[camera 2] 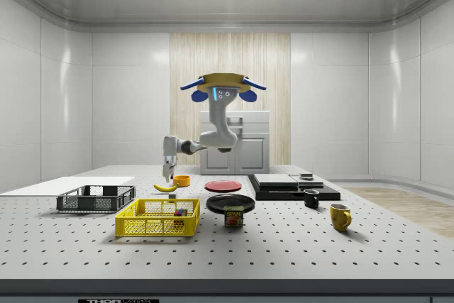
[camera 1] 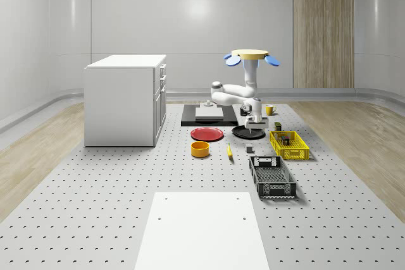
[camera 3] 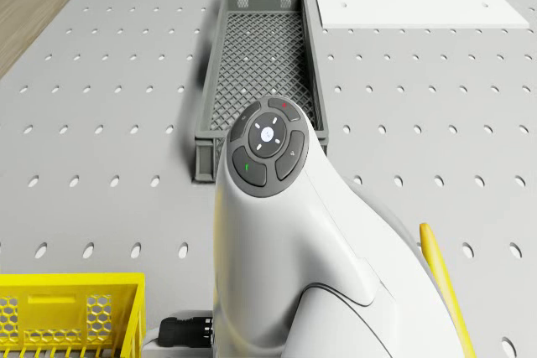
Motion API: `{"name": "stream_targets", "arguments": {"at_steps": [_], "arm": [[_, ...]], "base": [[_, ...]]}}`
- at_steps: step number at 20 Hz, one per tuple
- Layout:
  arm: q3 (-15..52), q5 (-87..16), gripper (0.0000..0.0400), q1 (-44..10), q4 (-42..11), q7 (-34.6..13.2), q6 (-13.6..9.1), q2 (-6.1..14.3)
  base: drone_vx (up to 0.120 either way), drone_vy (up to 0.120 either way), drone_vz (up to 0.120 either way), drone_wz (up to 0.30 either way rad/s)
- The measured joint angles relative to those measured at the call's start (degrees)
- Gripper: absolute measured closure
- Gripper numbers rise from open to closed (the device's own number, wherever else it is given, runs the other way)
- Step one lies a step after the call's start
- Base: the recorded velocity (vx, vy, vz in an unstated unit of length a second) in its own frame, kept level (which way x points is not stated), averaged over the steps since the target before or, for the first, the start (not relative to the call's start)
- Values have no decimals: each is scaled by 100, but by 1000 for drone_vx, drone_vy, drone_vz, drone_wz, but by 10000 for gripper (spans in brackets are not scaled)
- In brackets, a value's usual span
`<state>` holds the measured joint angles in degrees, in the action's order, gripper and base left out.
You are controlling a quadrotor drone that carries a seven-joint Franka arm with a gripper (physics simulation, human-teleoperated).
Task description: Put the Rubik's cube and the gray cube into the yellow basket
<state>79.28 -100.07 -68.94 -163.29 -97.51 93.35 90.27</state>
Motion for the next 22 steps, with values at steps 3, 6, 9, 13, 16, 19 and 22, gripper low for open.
{"name": "stream_targets", "arguments": {"at_steps": [3, 6, 9, 13, 16, 19, 22], "arm": [[0, 1, 0, -1, 0, 0, 3, 3], [1, 2, 0, -1, 0, -1, 6, 6], [1, 4, 0, -2, 0, -1, 8, 9], [1, 5, 0, -2, 0, -2, 11, 12], [2, 6, 0, -3, 1, -2, 14, 15], [2, 7, 0, -3, 1, -2, 16, 17], [2, 7, 0, -4, 1, -3, 18, 19]], "base": [[0, -120, -13, 0], [0, -120, -120, 0], [0, -120, -120, 0], [0, 0, -100, 0], [0, 0, -120, 0], [0, -53, -120, 0], [0, 0, -80, 0]]}}
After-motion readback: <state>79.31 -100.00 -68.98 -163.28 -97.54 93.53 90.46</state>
